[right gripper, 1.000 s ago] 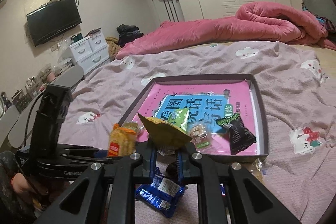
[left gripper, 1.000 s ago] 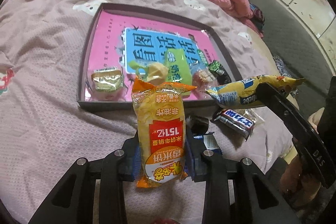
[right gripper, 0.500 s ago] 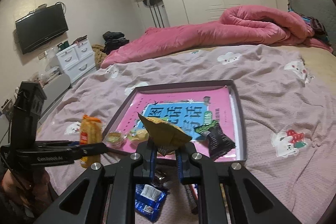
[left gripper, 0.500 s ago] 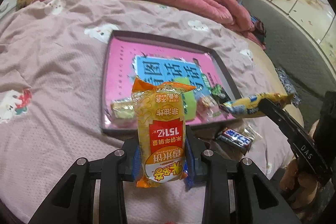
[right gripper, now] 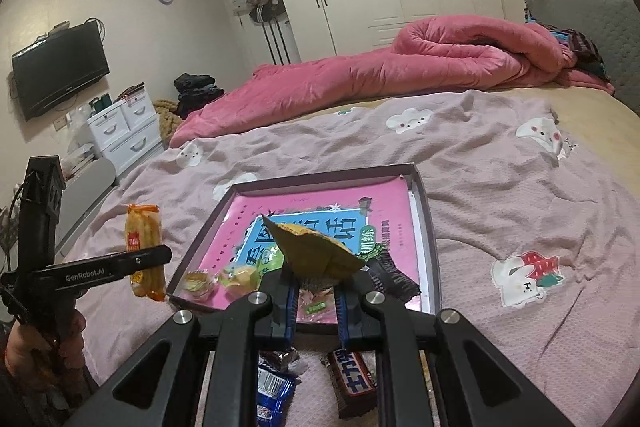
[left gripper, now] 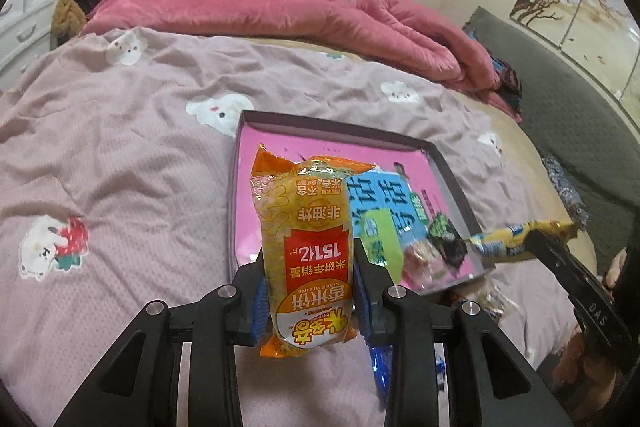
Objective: Organize snacks
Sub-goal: 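Lift the bread bag with the left gripper over the tray while the right carries the snack bar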
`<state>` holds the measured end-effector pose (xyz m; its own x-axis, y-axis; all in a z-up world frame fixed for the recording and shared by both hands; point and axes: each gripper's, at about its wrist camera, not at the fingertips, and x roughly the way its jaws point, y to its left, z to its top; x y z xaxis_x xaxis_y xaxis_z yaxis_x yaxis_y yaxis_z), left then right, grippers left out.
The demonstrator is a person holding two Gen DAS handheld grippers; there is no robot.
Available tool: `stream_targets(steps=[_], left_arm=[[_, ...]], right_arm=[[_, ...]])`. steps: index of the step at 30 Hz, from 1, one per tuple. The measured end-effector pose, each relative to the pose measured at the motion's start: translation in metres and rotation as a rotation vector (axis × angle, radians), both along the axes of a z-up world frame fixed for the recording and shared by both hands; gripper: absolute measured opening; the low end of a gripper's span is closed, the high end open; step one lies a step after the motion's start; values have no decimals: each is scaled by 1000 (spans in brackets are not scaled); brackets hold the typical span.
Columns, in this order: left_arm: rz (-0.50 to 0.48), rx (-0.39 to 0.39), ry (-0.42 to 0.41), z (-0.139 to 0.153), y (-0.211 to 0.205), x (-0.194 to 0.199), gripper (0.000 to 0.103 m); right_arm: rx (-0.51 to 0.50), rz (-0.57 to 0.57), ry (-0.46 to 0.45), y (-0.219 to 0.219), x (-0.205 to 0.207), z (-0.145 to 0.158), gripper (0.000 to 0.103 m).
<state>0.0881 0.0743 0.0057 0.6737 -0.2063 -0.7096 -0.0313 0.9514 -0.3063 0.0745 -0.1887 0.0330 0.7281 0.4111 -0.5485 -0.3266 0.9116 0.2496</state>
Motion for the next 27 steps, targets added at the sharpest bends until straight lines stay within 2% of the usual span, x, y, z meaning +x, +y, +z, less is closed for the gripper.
stream_targets(steps=[8,27], left_arm=[[10,-2,12,-11,-5,17,35],[-29,53,56,-39,-28,45,35]], right_arm=[[-11,-29,-11,1,10,2,16],[-22,-55,26,11,34,-8,16]])
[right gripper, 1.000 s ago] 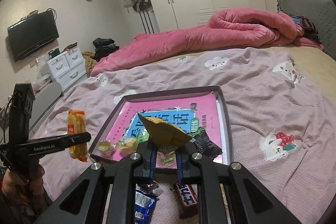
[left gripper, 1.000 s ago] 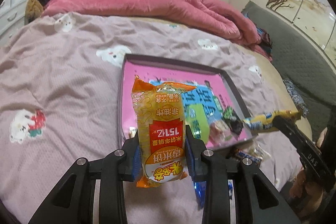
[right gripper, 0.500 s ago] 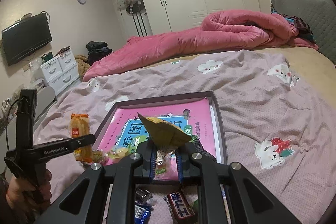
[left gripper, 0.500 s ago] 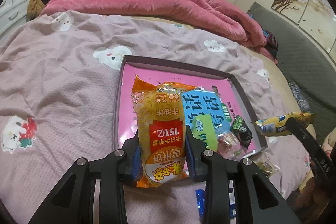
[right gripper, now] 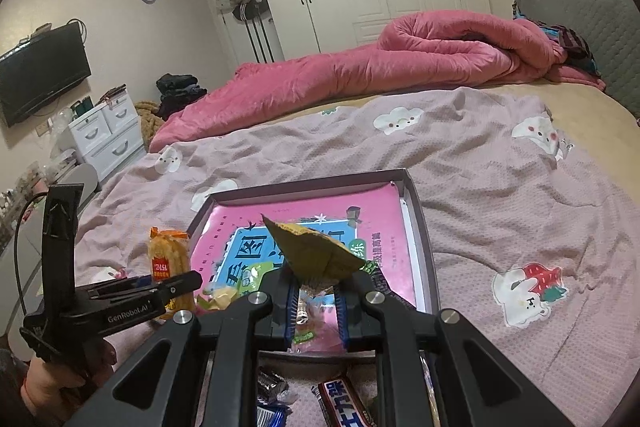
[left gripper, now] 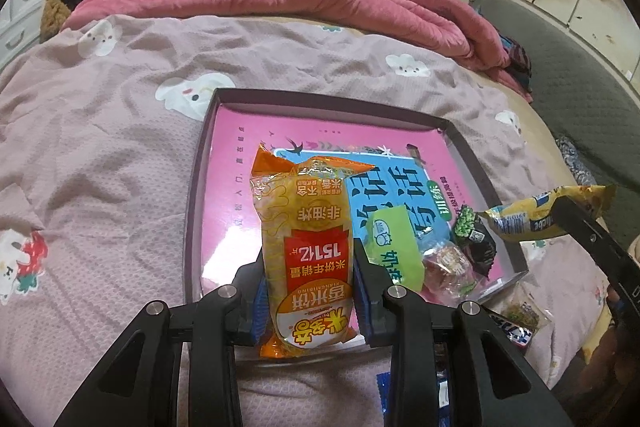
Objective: Organize snacks
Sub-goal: 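Lift the bread bag with the left gripper over the tray while the right carries the snack bar, then lower the bread bag into the tray and open the left gripper while the right releases the snack bar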
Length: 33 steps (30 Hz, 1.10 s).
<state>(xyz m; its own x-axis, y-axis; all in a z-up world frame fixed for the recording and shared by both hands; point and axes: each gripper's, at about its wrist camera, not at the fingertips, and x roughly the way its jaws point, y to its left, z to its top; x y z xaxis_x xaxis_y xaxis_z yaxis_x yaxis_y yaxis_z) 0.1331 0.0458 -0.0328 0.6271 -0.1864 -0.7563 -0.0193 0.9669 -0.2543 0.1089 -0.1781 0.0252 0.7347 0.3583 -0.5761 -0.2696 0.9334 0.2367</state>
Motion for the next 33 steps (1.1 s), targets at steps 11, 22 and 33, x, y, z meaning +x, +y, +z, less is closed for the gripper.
stream_targets(steps=[11,22,33], left_arm=[[-20,8,24,-11,-5,5,35],[-17,1,27,-13,-2,7,35],[-9,1,35,-15,1,7,36]], right_arm=[[-36,-19,28,12,19,-12,16],[-69,-31,44,23,33,-24,16],[-101,-21,64,31,39,-37,17]])
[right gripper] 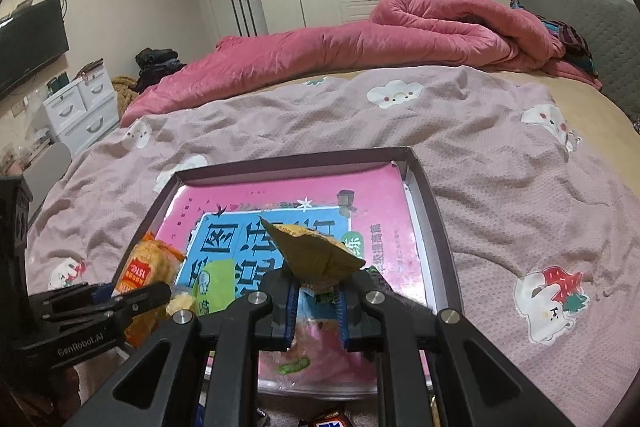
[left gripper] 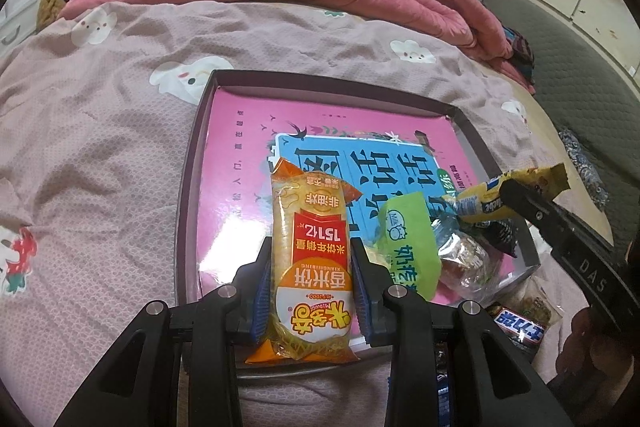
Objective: Organize snacks
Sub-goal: 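Lower the bread bag into the tray and open the left gripper while the right releases the snack bar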
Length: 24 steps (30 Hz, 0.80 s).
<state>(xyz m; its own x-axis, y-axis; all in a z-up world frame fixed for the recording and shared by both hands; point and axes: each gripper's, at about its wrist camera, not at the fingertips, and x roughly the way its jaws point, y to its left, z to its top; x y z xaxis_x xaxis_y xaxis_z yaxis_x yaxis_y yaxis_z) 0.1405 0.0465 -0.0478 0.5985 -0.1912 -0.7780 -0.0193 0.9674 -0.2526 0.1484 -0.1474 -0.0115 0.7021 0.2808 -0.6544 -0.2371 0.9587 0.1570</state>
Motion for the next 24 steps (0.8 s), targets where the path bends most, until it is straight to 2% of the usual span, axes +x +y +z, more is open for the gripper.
stream_targets(steps=[14,17,20,24], left_arm=[[3,-10,6,0,1,-1,36],[3,-12,8,0,1,-1,35],[3,-15,10,0,2,-1,35],[5,-20,14,1,3,-2,36]], right_arm=[[0,49,35,1,-18,-5,18],[-8,63,41,3,-22,-8,21],[-11,76,46,5,-27,-8,30],[-12,85,46,6,-31,-8,31]])
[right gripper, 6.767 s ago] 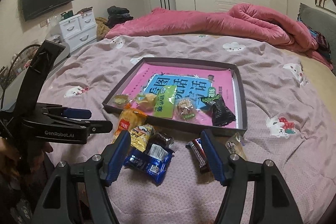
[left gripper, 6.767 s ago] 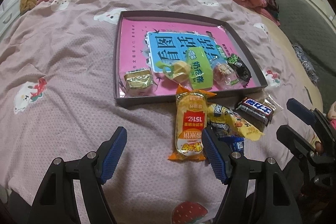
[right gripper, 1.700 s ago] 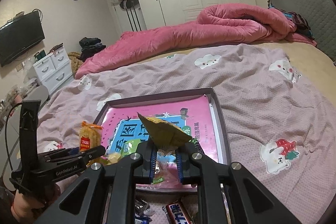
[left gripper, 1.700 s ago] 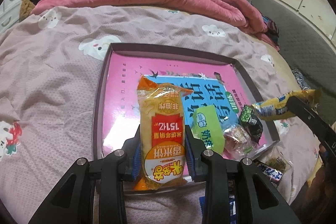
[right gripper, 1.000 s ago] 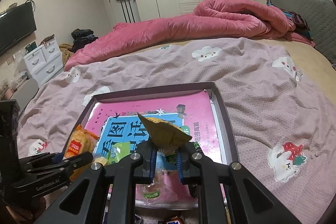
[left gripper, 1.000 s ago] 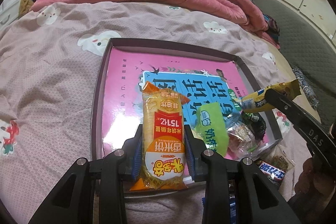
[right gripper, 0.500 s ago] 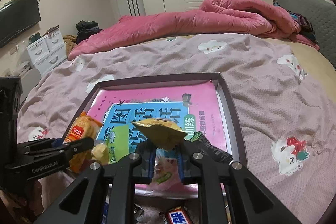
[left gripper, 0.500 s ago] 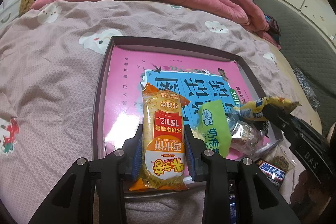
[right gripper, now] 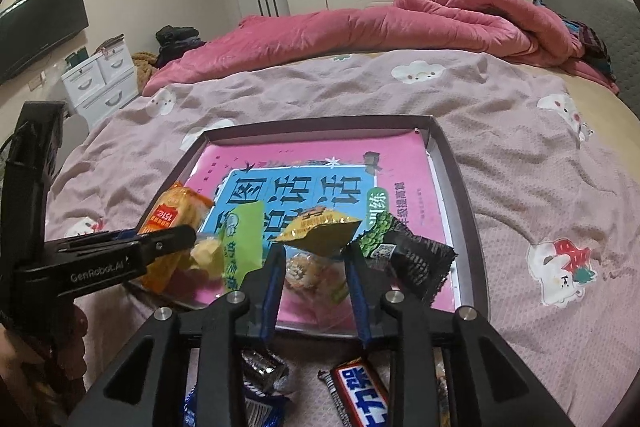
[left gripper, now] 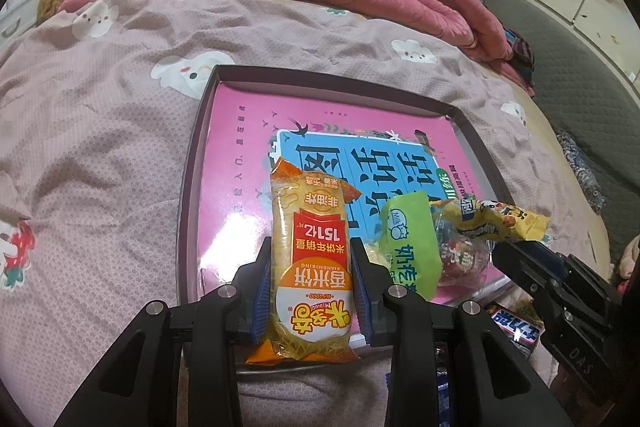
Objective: Organize snacks
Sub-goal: 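Lower the bread bag into the tray and open the left gripper while the right releases the snack bar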
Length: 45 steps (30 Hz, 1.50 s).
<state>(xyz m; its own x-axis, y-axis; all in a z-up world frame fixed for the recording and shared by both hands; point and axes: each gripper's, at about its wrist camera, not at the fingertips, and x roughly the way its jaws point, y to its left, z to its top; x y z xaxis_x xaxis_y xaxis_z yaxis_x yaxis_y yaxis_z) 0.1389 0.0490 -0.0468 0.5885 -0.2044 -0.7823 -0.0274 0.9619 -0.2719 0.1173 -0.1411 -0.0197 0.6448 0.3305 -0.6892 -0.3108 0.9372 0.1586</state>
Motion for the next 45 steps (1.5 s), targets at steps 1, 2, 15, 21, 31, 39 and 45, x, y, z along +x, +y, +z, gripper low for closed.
stream_targets(steps=[1,2,15,21,31,39,45], left_arm=[[0,0,1,0,0,0,36],[0,0,2,0,0,0,36],[-2,-11,7,3,0,-2,42],[-3,-17,4,6,0,-4,47],[-6,-23,-14,17,0,-11,58],[-2,-19,-12,21,0,-15,62],[-1,-15,-22,26,1,-19,63]], right_arm=[[-1,1,1,0,-1,0,31],[0,2,2,0,-1,0,31],[14,-24,4,-9,-7,4,33],[21,-34,2,-12,-8,6,36],[14,-41,-9,-14,-10,10,36],[11,-52,-13,-18,-13,13,43],[12,-60,-28,-20,-17,17,45]])
